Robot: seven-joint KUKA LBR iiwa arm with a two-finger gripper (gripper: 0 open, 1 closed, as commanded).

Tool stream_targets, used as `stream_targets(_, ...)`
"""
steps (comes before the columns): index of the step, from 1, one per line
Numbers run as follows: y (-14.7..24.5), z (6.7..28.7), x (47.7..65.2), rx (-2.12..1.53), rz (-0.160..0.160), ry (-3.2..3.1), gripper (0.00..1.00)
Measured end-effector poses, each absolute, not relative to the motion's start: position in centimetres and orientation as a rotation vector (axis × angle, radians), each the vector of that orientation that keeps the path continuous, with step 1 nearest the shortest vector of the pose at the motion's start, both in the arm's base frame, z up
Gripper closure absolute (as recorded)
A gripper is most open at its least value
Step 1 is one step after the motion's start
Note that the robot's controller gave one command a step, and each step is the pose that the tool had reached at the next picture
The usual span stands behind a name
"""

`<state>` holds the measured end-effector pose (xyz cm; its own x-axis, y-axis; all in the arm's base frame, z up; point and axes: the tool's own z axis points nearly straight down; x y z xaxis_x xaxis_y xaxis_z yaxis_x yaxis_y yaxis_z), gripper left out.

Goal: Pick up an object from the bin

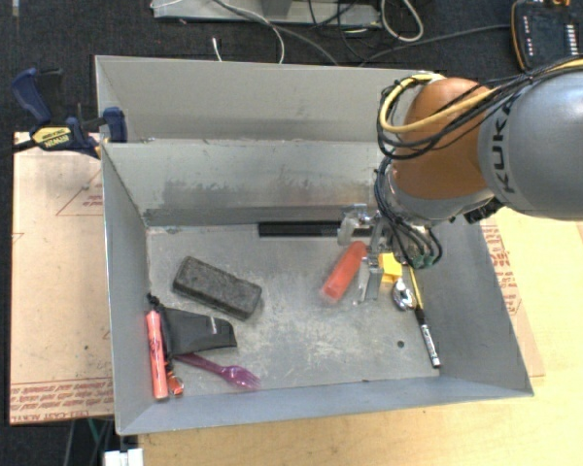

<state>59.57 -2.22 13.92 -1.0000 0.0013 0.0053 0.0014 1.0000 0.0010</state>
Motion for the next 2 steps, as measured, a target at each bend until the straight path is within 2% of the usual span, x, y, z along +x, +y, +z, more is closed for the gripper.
stream_targets(1, -2.2, 14.4, 59.7, -0.001, -0.001, -3.143, 0.00)
stream_targets(2, -4.6, 6.8, 63.5, 0.605, -0.004, -3.081, 0.00)
